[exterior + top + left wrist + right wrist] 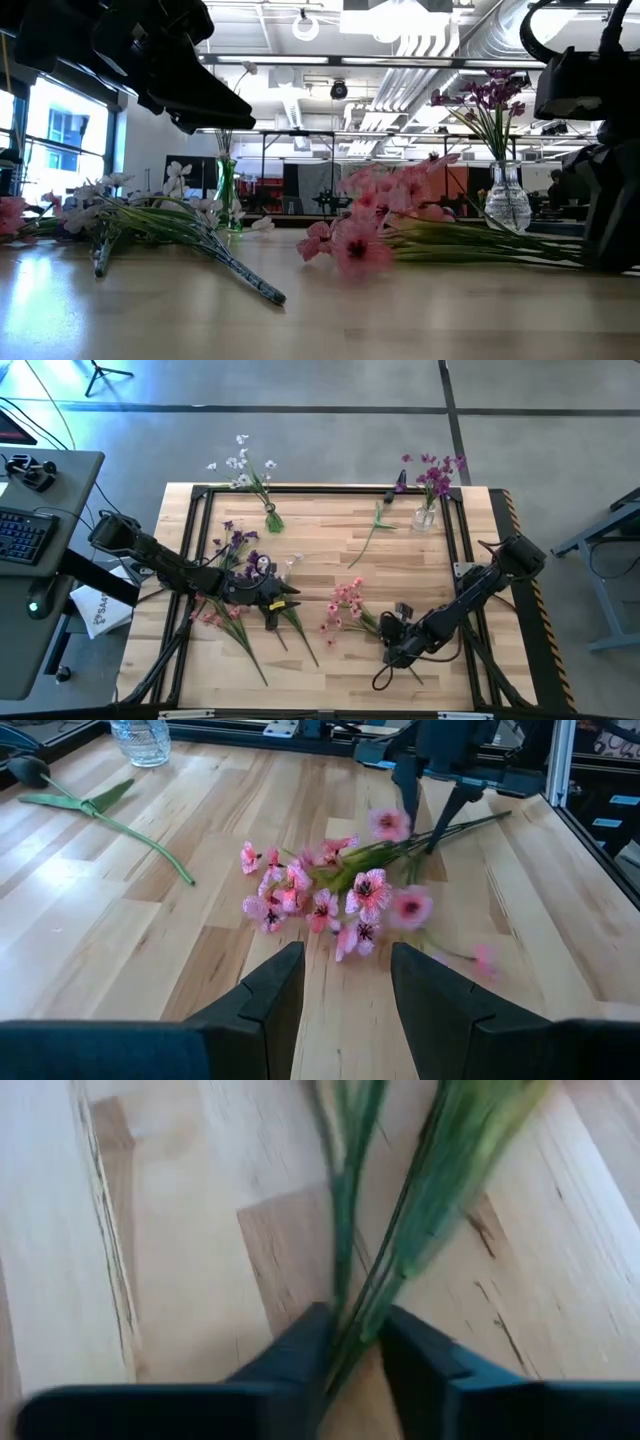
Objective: Sort flowers into vase by color
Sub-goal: Put the right pink flowers into the green vase
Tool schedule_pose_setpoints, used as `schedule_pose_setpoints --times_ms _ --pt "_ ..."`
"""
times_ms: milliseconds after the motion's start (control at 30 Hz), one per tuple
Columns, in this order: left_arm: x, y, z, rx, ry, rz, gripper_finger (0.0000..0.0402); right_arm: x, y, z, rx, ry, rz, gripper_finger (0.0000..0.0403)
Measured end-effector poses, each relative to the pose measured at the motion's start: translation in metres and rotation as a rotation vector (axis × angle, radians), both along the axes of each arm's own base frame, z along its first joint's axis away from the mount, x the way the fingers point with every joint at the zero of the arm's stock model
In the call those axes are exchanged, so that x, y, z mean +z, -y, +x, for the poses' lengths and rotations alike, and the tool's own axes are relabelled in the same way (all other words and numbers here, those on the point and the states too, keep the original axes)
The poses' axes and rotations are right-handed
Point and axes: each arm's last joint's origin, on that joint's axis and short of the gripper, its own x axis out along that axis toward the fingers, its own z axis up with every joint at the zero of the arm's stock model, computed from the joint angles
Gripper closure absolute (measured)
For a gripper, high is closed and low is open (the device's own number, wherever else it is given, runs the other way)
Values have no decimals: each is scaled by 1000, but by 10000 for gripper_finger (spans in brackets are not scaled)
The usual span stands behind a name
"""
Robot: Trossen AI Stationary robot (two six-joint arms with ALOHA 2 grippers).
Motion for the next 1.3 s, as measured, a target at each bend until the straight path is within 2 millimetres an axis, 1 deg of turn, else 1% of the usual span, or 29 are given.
schedule_pose_setpoints --times_ms 67,100,133,233,300,333,400,500,600,700,800,900,1000,1100,1200,1300 --pt "0 0 0 1 0 1 261 -3 -2 -4 18 35 -22 373" --pt "0 0 0 1 0 1 261 -4 -3 -6 27 57 -32 387" --pt "0 0 0 0 0 1 261 -5 -4 -10 34 84 -41 392" --pt "0 0 0 1 0 1 261 -4 -6 -21 36 210 -31 387" --pt "0 0 0 1 0 2 261 -4 -3 -30 43 317 -47 395" --pt "0 0 0 1 0 2 261 -1 -2 -34 46 391 -67 398" --pt "0 0 0 2 0 2 261 10 -1 -36 26 579 -83 398" --pt "0 0 0 2 2 14 261 20 6 -40 36 756 -167 397" --pt "2 -1 1 22 20 45 261 42 9 -36 85 938 -221 400" --pt "6 -1 3 22 74 81 261 64 11 -30 279 1114 -258 400" --pt "9 3 9 -58 149 139 261 87 14 -25 479 1344 -298 401" --pt "10 7 16 -127 247 203 261 101 18 -17 602 1496 -365 401" --pt "8 10 24 -154 343 268 261 111 24 -6 657 1568 -413 402" --pt "9 13 38 -202 413 324 261 121 32 6 681 1620 -426 402" --pt "11 16 58 -289 452 360 261 127 37 15 702 1652 -439 402" --pt "18 19 80 -333 499 377 261 130 42 22 686 1659 -459 402"
